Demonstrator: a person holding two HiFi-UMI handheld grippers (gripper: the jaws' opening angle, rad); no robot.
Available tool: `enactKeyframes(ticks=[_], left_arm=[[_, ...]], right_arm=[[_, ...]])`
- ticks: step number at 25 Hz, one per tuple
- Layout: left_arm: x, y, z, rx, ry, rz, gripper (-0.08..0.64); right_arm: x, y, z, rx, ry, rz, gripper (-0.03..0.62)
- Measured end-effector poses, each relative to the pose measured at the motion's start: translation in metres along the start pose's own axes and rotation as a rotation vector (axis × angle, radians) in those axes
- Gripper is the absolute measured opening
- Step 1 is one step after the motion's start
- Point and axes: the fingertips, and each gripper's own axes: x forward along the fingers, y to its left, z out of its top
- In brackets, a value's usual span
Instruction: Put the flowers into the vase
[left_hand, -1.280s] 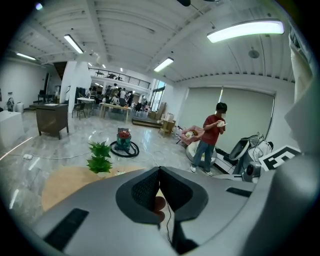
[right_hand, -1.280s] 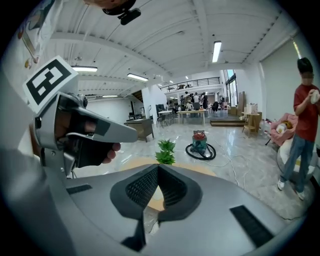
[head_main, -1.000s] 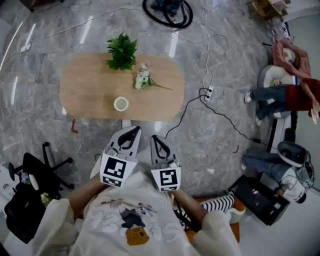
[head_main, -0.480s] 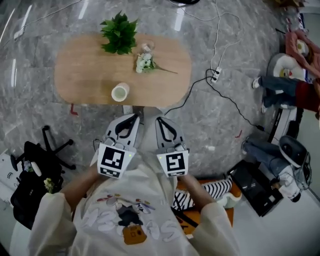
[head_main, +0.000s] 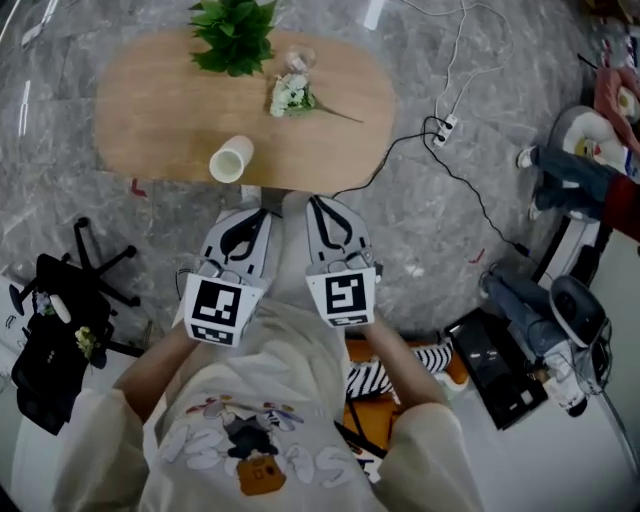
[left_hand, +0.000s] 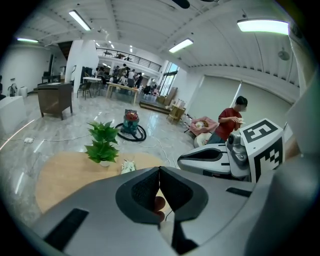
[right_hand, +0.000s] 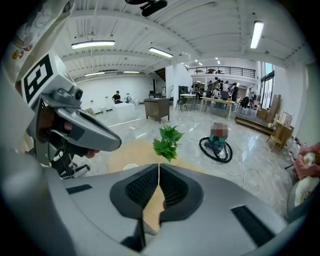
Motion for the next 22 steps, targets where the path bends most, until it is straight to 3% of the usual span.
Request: enactKeyframes(ticks=[9,22], left_arm=[[0.041,0.032,-0.034,-0.032,0.015,0.045,0.008],[0.089,0.035,-0.071,-0.092,0.043,0.044,0.008]], right_arm=[[0.050,-0.018,-0.049,-0.036,0.069,0.058,0.006],[0.102,-0.050,-0.093,-0.056,0.098,0.063,0.012]])
